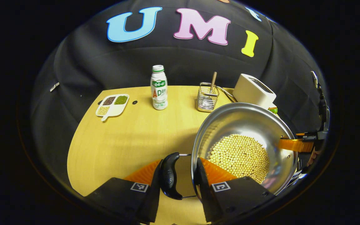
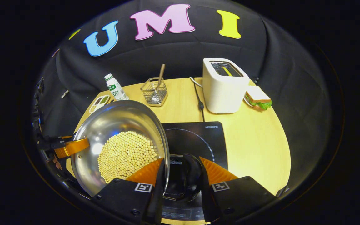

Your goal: First push the handle of the pot to place it horizontally, then grasp the pot with both hands and set it on the induction cooktop.

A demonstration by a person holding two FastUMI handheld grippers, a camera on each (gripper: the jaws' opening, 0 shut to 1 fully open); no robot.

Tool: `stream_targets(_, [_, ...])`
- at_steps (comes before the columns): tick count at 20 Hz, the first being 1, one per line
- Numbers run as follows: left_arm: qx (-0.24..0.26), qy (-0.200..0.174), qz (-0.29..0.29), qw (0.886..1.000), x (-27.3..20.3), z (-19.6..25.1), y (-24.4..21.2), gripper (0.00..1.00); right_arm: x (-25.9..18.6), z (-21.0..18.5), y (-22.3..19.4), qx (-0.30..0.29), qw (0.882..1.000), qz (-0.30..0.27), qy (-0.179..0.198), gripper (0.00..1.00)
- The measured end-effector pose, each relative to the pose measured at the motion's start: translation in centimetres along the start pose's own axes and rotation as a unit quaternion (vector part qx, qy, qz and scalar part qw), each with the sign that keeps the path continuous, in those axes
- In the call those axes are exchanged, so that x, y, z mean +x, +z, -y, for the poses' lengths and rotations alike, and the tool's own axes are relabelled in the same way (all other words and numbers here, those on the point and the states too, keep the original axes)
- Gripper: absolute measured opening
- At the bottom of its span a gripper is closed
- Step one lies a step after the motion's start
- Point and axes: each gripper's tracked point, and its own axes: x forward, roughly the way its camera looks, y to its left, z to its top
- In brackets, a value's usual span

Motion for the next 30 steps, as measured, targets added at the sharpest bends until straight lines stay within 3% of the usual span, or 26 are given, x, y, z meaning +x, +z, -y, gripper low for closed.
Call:
stream_targets(12, [0.009,-0.014,-0.014,1.0,3.7,7.4,0.0,0.58,1.3,7.9,-0.5,0.014,1.0,-0.017,-0.01,0.53])
stream_targets(15, [0.01,-0.016,-0.016,1.0,4.4,8.2,0.0,0.58,1.6,8.5,-0.5,0.016,1.0,-0.02,-0.012,0.53])
stream_targets(16, [0.01,-0.016,-0.017,1.0,4.6,8.4,0.0,0.59,1.7,8.8,-0.6,0.017,1.0,-0.021,-0.012,0.49])
stream_targets(18, [0.01,-0.016,-0.018,1.0,4.9,8.6,0.0,0.58,2.1,9.3,-0.7,0.019,0.999,-0.024,-0.012,0.53])
stream_targets(21, [0.008,-0.016,-0.021,1.0,5.4,8.7,-0.3,0.59,2.4,9.6,-0.8,0.02,0.999,-0.029,-0.013,0.49])
stream_targets(22, [0.007,-0.016,-0.021,1.0,5.5,8.6,-0.4,0.58,2.5,9.6,-0.8,0.02,0.999,-0.03,-0.013,0.53])
stream_targets(23, [0.005,-0.016,-0.022,1.0,5.6,8.6,-0.5,0.59,2.7,9.6,-1.0,0.02,0.999,-0.031,-0.014,0.49])
stream_targets(28, [0.017,-0.018,-0.015,1.0,5.8,8.6,-0.2,0.59,2.7,9.7,-1.3,0.032,0.999,-0.033,-0.013,0.58])
stream_targets(30, [0.017,-0.02,-0.015,1.0,5.8,8.5,-0.2,0.59,2.8,9.7,-1.2,0.037,0.999,-0.03,-0.012,0.53])
